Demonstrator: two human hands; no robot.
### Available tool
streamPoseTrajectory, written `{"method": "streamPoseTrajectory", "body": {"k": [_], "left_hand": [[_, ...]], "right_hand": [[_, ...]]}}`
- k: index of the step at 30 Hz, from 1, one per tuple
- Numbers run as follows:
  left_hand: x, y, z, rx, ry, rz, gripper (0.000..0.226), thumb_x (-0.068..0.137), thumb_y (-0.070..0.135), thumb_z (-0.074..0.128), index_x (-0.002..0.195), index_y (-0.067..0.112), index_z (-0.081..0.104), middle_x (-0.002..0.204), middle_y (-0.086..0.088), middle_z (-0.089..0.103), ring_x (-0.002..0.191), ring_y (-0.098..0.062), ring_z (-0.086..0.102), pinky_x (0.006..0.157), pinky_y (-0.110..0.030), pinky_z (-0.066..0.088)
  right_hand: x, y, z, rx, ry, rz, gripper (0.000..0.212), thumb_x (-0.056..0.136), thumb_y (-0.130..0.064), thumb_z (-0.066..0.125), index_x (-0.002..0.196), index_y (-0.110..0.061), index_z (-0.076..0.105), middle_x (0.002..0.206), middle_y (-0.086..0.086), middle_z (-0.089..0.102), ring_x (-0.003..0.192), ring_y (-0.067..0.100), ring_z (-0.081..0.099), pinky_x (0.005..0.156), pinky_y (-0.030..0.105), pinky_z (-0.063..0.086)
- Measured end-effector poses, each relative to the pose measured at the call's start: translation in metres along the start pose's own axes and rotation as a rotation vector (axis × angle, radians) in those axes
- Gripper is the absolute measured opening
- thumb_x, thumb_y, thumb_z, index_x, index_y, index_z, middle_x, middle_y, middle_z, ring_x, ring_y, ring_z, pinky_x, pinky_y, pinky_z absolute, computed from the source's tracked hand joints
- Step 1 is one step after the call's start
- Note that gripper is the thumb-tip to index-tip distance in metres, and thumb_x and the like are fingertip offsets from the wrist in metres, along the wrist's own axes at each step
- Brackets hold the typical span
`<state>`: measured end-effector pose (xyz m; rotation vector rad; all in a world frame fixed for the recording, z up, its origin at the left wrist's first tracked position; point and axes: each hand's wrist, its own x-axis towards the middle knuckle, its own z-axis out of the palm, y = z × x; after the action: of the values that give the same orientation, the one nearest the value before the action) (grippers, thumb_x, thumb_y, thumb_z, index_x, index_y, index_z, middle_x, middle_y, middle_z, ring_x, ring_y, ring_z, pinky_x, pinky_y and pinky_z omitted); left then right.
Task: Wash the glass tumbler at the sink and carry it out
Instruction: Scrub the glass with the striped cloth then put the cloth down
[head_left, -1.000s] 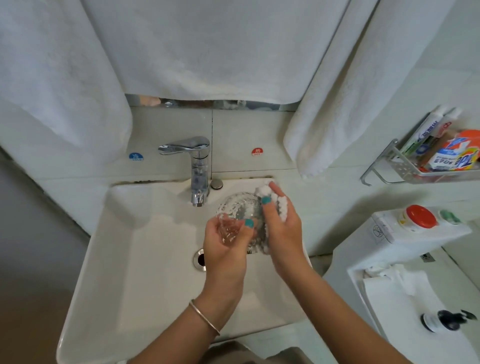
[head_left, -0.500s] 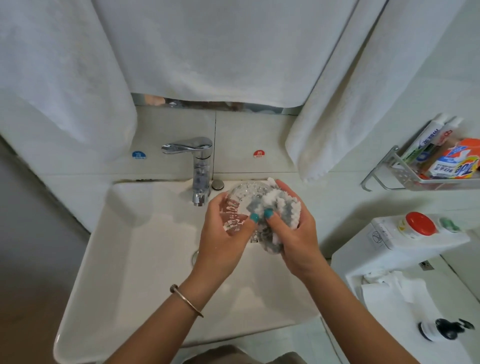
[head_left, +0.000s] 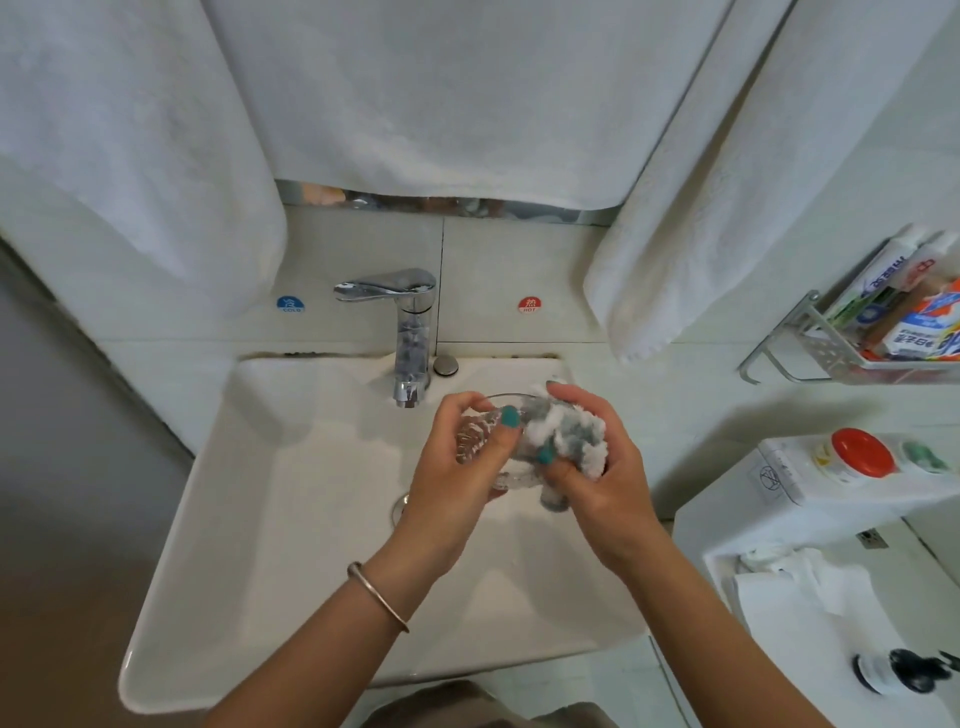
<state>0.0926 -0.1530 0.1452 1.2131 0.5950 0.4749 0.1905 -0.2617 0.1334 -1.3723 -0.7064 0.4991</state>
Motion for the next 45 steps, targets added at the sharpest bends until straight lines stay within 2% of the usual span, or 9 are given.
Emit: {"method": "streamPoseTrajectory", "body": {"k": [4,8,10,15,22,25,29,39,45], "left_hand": [[0.001,-0.005,-0.002,0.25,0.024,0.365,0.024,0.079,0.039,0.071,0.094,0.032,0.053,0.099,0.002,0.054,0.089,0.0,0.056,0.076,-0.017,0.051],[0.009,-0.005,-0.015,0.482,-0.124,0.57,0.026,0.081,0.047,0.066,0.1,0.038,0.052,0.114,0.012,0.045,0.114,-0.009,0.049,0.092,-0.025,0.049],[0.011,0.0,-0.019,0.511,-0.202,0.591,0.033,0.082,0.056,0.06,0.11,0.04,0.05,0.133,0.011,0.037,0.128,-0.001,0.039,0.099,-0.014,0.04],[0.011,0.007,-0.023,0.336,-0.299,0.334,0.076,0.075,0.048,0.069,0.139,0.041,0.03,0.159,0.02,0.001,0.141,0.012,0.013,0.106,-0.019,0.039],[0.013,0.012,-0.03,0.345,-0.318,0.034,0.127,0.051,0.036,0.086,0.153,0.025,0.011,0.152,0.012,0.031,0.134,-0.004,0.041,0.105,-0.026,0.044],[0.013,0.013,-0.032,0.338,-0.305,-0.04,0.121,0.047,0.031,0.09,0.149,0.024,0.025,0.14,0.012,0.047,0.121,-0.005,0.055,0.1,-0.03,0.05],[0.011,0.014,-0.029,0.17,-0.318,-0.147,0.083,0.059,-0.004,0.086,0.13,0.019,0.048,0.112,0.007,0.068,0.098,-0.008,0.069,0.076,-0.022,0.056],[0.004,0.01,-0.035,-0.1,-0.33,-0.291,0.097,0.063,-0.017,0.076,0.133,0.042,0.043,0.122,-0.009,0.065,0.106,-0.026,0.068,0.075,-0.041,0.06],[0.002,0.0,-0.037,-0.205,-0.229,-0.302,0.1,0.06,-0.014,0.076,0.131,0.045,0.04,0.121,-0.023,0.06,0.102,-0.044,0.066,0.077,-0.038,0.06]], "right_hand": [[0.002,-0.005,0.009,0.477,-0.005,0.183,0.057,0.074,-0.032,0.081,0.126,-0.028,0.059,0.127,0.008,0.064,0.117,0.028,0.062,0.096,0.044,0.052],[0.002,-0.011,0.008,0.59,-0.011,0.311,0.079,0.064,-0.042,0.086,0.13,-0.013,0.054,0.127,0.018,0.062,0.113,0.036,0.063,0.087,0.05,0.056],[0.001,-0.012,0.007,0.543,-0.024,0.284,0.08,0.064,-0.037,0.087,0.129,-0.01,0.05,0.127,0.021,0.06,0.114,0.038,0.062,0.087,0.052,0.055],[0.002,-0.011,0.003,0.42,-0.036,0.133,0.07,0.059,-0.034,0.091,0.116,-0.015,0.053,0.117,0.009,0.067,0.109,0.03,0.065,0.085,0.041,0.058],[0.006,-0.004,-0.012,0.24,-0.081,0.051,0.066,0.056,-0.036,0.093,0.112,-0.022,0.059,0.117,0.009,0.064,0.113,0.033,0.062,0.084,0.038,0.058],[0.005,-0.001,-0.012,0.212,-0.088,0.061,0.066,0.055,-0.036,0.093,0.112,-0.024,0.06,0.116,0.008,0.065,0.111,0.033,0.063,0.084,0.038,0.058],[0.002,0.002,-0.01,0.158,-0.094,0.048,0.063,0.055,-0.037,0.093,0.109,-0.027,0.063,0.114,0.005,0.066,0.109,0.032,0.064,0.083,0.037,0.058],[0.001,-0.004,-0.018,-0.226,-0.071,-0.146,0.06,0.058,-0.05,0.086,0.113,-0.046,0.062,0.117,-0.017,0.064,0.114,0.015,0.061,0.087,0.027,0.056],[0.003,-0.005,-0.019,-0.246,0.091,-0.072,0.053,0.076,-0.039,0.064,0.126,-0.029,0.054,0.131,0.008,0.053,0.117,0.02,0.059,0.09,0.047,0.056]]}}
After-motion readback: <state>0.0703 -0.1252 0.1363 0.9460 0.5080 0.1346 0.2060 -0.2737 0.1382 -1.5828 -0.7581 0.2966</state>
